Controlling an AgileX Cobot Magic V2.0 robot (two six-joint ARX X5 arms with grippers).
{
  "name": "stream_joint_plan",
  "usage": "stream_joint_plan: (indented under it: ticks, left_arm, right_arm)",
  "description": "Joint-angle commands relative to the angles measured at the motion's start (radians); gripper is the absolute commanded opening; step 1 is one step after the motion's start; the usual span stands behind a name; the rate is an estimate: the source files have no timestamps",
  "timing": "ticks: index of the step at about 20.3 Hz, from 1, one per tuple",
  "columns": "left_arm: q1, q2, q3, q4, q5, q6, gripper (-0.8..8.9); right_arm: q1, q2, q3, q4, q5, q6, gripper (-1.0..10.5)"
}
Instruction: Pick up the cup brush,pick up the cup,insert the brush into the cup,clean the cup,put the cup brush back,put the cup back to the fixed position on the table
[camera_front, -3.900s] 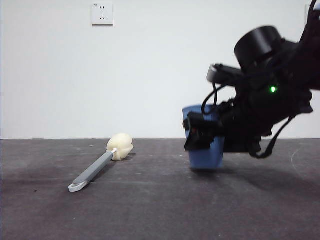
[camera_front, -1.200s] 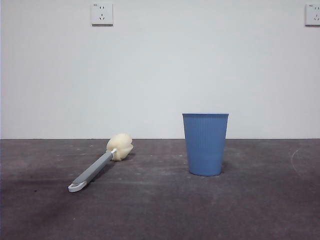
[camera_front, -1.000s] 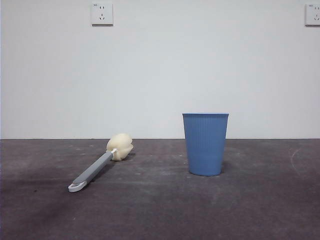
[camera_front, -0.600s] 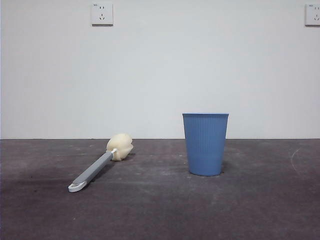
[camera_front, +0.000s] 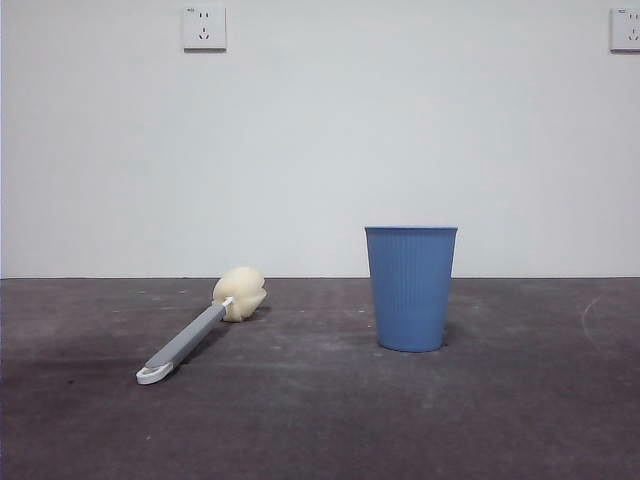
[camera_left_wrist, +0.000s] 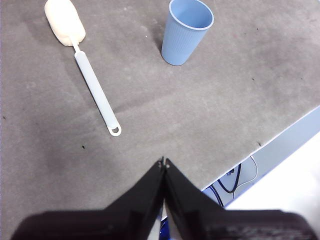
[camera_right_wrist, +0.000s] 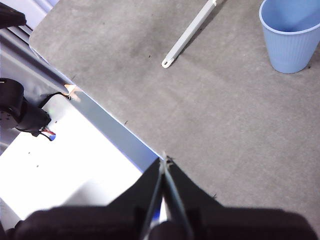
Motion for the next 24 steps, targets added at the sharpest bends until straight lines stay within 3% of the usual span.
stream_joint_plan:
  ticks: [1, 5, 7, 9, 11, 12, 13, 16, 24]
  left_arm:
    - [-0.004, -0.003, -0.010, 0.005, -0.002, 0.012, -0.04]
    - [-0.004, -0.003, -0.010, 0.005, -0.003, 0.022, -0.04]
    - [-0.002, -0.003, -0.010, 0.076, -0.079, 0.117, -0.04]
    - [0.048, -0.017, -0.014, 0.287, -0.157, 0.327, -0.04]
    - [0.154, -0.047, -0.063, 0.539, -0.063, 0.447, -0.04]
    - [0.214, -0.070, -0.110, 0.664, 0.001, 0.467, -0.04]
    - [0.286, -0.107, -0.189, 0.821, 0.048, 0.480, -0.04]
    - [0.417, -0.211, -0.438, 1.131, 0.052, 0.480, -0.04]
    - [0.507, -0.380, -0.768, 1.163, 0.040, 0.441, -0.04]
  right_arm:
    - [0.002, -0.001, 0.002, 0.003, -0.001, 0.003, 0.0]
    - [0.002, -0.001, 0.002, 0.003, -0.001, 0.003, 0.0]
    - [0.002, -0.001, 0.002, 0.003, -0.001, 0.003, 0.0]
    - [0.002, -0.001, 0.002, 0.003, -0.001, 0.003, 0.0]
    - [0.002, -0.001, 0.002, 0.003, -0.001, 0.003, 0.0]
    - [0.002, -0.001, 0.002, 0.003, -0.001, 0.003, 0.0]
    - [0.002, -0.001, 0.002, 0.003, -0.001, 0.003, 0.0]
    - [0.002, -0.001, 0.002, 0.003, -0.001, 0.003, 0.0]
    - [0.002, -0.002, 0.002, 0.003, -0.001, 0.003, 0.0]
